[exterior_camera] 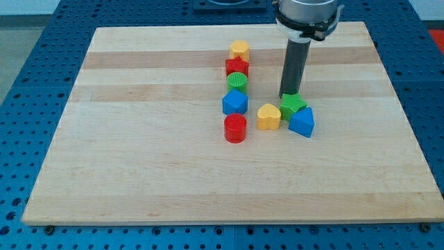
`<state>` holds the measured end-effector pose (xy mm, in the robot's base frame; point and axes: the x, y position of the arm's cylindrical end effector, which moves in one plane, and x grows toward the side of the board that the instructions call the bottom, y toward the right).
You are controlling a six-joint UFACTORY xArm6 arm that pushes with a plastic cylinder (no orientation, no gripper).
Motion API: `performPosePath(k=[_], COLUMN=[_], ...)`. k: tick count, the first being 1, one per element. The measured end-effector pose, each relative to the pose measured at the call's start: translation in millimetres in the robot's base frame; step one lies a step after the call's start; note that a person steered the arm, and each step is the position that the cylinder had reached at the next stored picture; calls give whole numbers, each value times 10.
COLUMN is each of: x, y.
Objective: Slide the heart to the bottom left of red circle
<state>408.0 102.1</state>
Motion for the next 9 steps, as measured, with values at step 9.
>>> performPosePath(k=[9], x=[230], y=[-626])
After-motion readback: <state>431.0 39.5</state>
